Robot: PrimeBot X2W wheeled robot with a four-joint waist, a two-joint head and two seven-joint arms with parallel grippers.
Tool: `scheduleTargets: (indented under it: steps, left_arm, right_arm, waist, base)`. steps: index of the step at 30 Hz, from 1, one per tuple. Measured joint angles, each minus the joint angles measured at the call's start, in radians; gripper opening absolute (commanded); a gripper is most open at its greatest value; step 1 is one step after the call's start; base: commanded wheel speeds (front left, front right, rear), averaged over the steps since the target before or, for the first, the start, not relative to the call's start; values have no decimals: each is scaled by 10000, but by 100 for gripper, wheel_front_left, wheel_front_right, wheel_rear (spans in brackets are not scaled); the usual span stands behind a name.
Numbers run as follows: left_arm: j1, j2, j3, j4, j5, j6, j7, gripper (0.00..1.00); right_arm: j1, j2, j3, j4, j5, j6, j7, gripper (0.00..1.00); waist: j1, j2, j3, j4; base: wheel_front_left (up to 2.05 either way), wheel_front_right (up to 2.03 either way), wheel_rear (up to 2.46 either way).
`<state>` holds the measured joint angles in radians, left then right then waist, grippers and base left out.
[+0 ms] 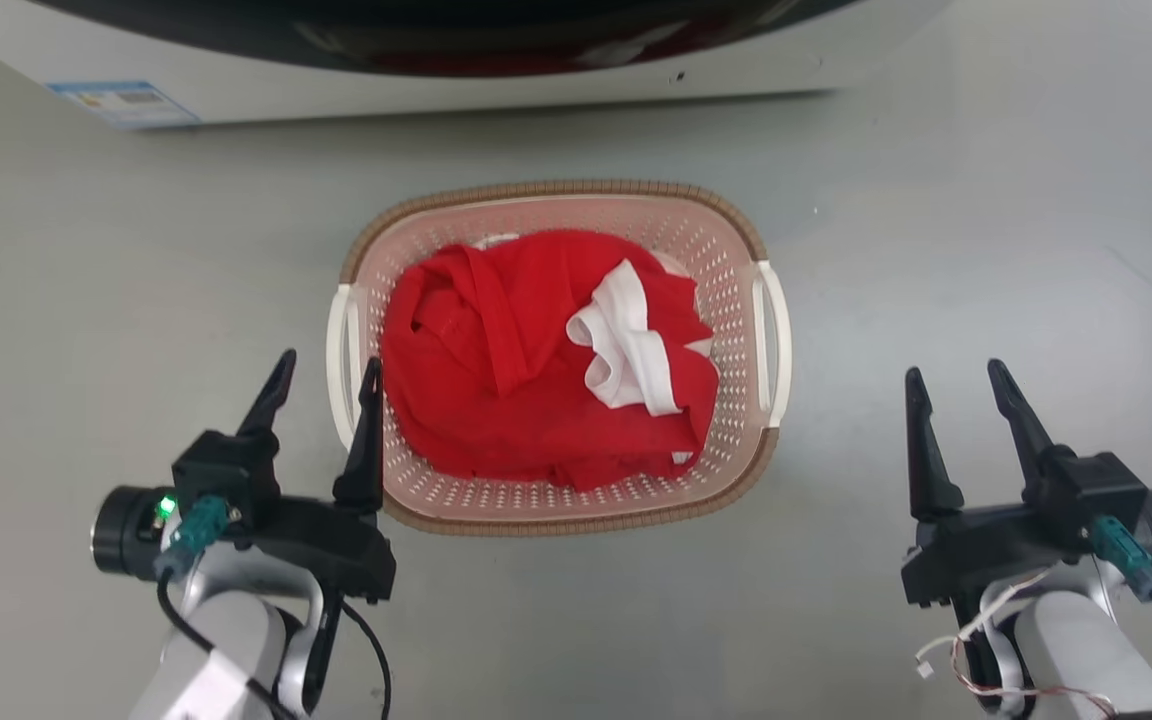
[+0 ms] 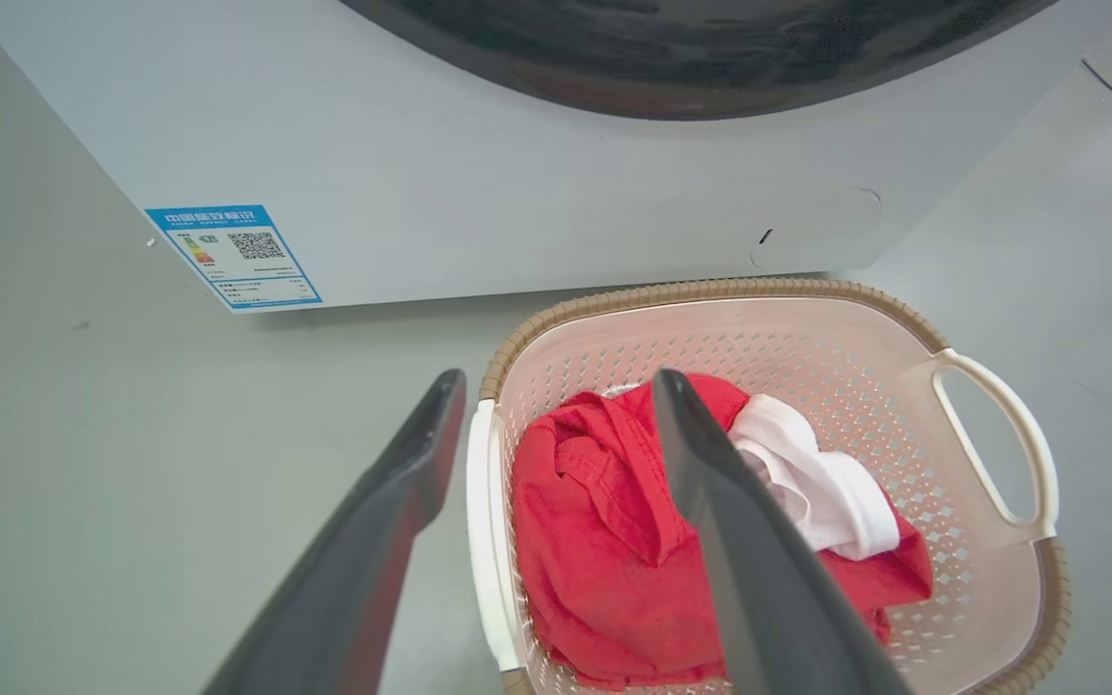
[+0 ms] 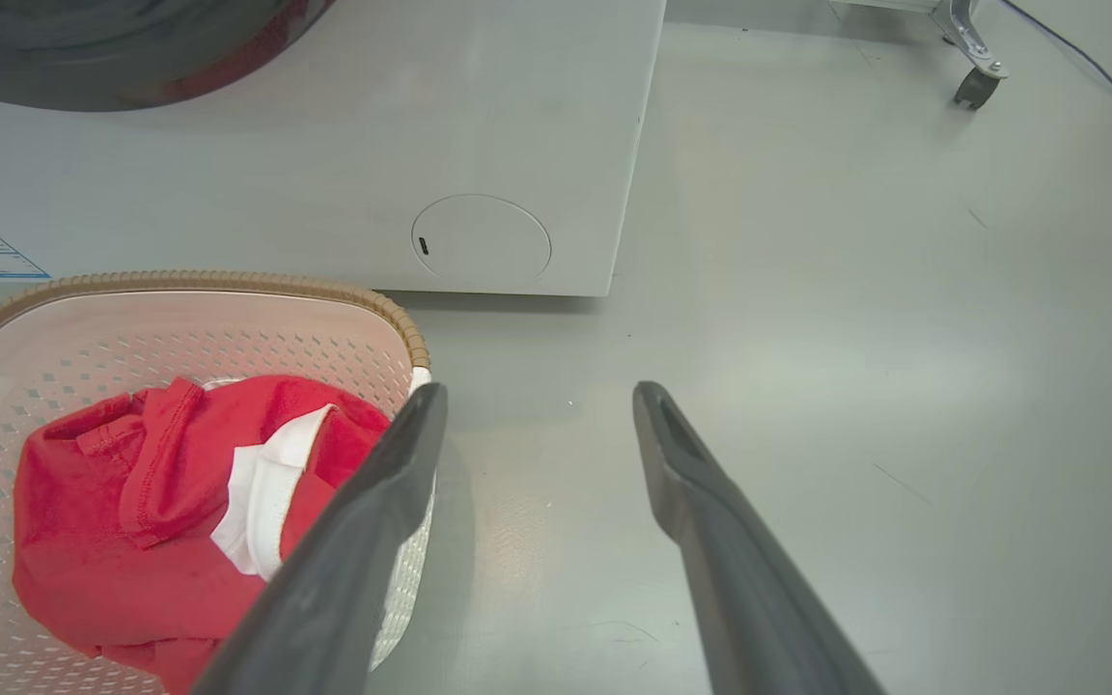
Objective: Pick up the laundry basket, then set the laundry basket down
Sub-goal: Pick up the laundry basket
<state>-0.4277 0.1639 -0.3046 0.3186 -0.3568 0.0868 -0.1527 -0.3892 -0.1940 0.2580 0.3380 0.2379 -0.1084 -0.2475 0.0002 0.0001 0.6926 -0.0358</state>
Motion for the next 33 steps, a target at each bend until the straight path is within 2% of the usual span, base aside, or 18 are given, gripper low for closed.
scheduleTargets:
  steps: [11,28,33]
  left_arm:
    - [-1546,33,63,1747,-130,-426,533,100]
    - [-3691,-113,142,4500,-654,-1070,1787,100]
    - [-4134,-173,242,5099,-815,-1237,2157,100]
  right_arm:
    - [-1353,531,489,1620,-86,295,150,100]
    - [-3704,1133,1229,4385,-230,832,899,100]
    - [-4190,1200,1350,4930,-255,872,1141,100]
  waist:
    - [0,0,1150,-102]
    - [-1,-2,1392,-157]
    - [-1,-2,1436,-173]
  base:
    - [0,0,0]
    - [0,0,0]
    - [0,0,0]
